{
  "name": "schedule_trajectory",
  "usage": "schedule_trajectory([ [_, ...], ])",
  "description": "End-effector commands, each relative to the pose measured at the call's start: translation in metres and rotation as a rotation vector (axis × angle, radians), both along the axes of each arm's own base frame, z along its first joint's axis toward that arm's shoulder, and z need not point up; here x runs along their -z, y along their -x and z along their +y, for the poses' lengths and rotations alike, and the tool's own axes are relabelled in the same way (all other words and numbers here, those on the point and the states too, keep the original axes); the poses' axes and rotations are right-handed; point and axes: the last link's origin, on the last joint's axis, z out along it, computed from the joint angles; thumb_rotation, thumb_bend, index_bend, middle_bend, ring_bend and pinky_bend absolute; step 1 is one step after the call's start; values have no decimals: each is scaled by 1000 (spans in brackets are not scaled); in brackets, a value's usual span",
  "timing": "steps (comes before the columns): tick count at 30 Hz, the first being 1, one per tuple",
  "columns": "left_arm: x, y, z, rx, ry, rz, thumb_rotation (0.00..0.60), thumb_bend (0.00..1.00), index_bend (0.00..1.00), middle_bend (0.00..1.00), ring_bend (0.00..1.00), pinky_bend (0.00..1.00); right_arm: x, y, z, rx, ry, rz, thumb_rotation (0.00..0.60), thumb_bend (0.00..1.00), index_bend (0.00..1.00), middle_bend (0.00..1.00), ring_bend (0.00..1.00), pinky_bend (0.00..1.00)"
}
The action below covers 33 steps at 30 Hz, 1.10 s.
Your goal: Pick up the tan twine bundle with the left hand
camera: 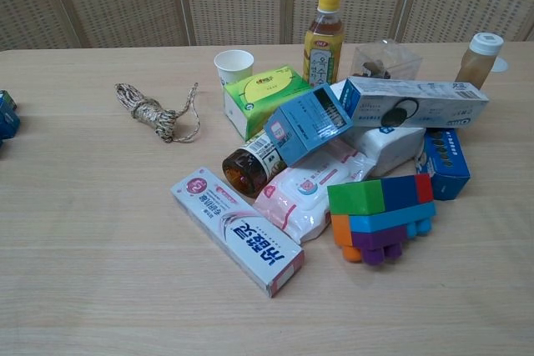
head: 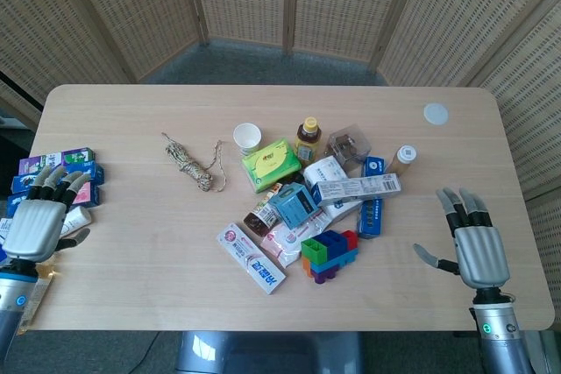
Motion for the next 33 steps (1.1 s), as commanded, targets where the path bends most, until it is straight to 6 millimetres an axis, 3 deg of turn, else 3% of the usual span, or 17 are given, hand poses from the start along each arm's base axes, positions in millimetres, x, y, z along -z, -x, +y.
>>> schedule_trajectory([
  [1, 10, -6, 27, 7, 51, 37, 600, 224, 137, 180, 76, 0, 1, -1, -1, 0, -3, -1, 0, 193, 0, 112, 0, 0],
  [10, 54, -36, 88, 36, 177, 109, 600, 224, 135, 189, 78, 0, -4, 7, 2, 35, 10, 13, 0, 192, 0, 112, 0, 0],
  [17, 100, -59, 131, 49, 246, 146, 600, 225, 127, 195, 82, 0, -15, 16, 10, 80, 39, 26, 0, 192, 0, 112, 0, 0],
  [25, 156, -76, 163, 25, 312, 165, 600, 226, 133, 208, 95, 0, -23, 23, 12, 113, 54, 40, 0, 193, 0, 112, 0, 0],
  [33, 193, -89, 182, -14, 339, 152, 600, 224, 149, 219, 108, 0, -29, 27, 14, 138, 70, 45, 0, 194, 0, 112, 0, 0],
])
